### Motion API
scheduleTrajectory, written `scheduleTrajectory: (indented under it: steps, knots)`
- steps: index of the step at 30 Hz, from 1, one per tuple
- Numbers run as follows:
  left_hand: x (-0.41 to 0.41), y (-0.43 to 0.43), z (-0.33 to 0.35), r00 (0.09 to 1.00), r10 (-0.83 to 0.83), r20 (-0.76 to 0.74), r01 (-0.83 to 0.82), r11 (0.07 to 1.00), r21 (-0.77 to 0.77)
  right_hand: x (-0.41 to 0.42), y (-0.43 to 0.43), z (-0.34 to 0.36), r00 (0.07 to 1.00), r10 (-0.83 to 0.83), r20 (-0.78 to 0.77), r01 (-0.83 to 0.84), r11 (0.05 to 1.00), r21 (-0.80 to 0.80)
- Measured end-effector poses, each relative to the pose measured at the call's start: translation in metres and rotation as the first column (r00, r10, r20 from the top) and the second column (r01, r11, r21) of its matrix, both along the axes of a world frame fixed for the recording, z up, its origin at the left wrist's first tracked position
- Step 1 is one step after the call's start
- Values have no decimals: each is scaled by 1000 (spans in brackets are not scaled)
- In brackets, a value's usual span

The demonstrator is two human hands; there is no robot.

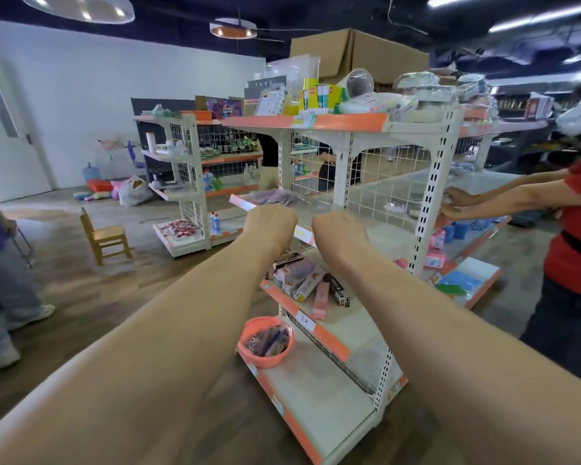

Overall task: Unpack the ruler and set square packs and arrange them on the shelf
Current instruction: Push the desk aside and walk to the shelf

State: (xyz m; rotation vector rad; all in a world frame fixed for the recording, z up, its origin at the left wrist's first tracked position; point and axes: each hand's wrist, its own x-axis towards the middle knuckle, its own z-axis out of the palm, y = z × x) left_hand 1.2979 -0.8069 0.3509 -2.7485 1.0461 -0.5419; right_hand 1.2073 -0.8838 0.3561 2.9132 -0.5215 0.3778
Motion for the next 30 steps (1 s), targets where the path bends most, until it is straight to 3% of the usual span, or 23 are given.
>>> scheduleTrajectory:
  steps: [6,18,30]
  knots:
    - [61,-38,1,998,-30,57,28,999,37,57,-35,-3,1000,-18,13,19,998,-58]
    - [191,-137,-9,992,-107,70,100,991,89,192,-130,-25,997,-79,1,79,997,-20]
    - [259,-229,-23,968,-249,35,244,964,107,253,-208,-35,984,-177,12,177,984,-14]
